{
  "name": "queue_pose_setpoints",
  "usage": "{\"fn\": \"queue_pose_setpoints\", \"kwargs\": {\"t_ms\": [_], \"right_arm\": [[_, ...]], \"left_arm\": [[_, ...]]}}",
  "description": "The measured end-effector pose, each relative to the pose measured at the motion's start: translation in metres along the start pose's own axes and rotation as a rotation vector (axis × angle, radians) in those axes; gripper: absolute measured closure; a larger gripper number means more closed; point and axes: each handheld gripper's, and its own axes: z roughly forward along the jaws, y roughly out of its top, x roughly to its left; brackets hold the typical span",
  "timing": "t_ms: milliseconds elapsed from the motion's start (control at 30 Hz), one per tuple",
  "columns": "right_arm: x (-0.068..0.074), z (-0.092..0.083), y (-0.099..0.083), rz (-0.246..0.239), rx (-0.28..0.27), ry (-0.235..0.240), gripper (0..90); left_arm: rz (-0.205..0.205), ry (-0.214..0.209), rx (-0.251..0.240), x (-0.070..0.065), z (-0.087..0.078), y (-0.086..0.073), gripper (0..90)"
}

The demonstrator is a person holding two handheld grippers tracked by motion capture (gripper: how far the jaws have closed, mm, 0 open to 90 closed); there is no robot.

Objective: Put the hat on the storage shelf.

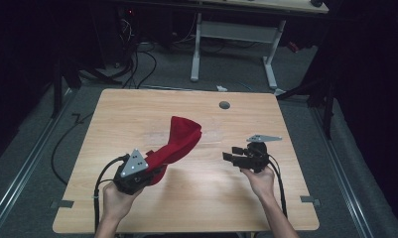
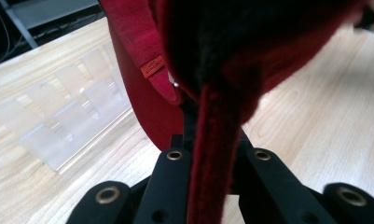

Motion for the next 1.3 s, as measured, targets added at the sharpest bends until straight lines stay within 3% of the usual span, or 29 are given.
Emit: {"fn": "queue_pose_setpoints", "kwargs": {"t_ms": [267,433,500,633,1033,1300], "right_arm": [[-0.008,0.025,-0.030,-0.070,0.066,-0.164,41.1],[-0.013,0.032,-0.041,-0.093,0.087,-0.236,40.3],[-0.013,0.033,-0.044,-0.122,0.072,-0.269,40.2],[-0.012,0.034,-0.046,-0.136,0.064,-0.313,38.9],[-0.012,0.034,-0.046,-0.130,0.065,-0.313,37.8],[-0.012,0.034,-0.046,-0.130,0.065,-0.311,37.3]], "left_arm": [[-0.075,0.026,-0.071,0.015,0.003,0.016,84.1],[-0.114,0.041,-0.112,0.024,0.009,0.028,84.0],[-0.145,0.039,-0.135,0.028,0.010,0.032,84.0],[-0.190,0.033,-0.184,0.037,0.008,0.040,84.0],[-0.198,0.067,-0.247,0.048,0.013,0.056,83.9],[-0.208,0.078,-0.286,0.067,0.024,0.068,83.7]]}}
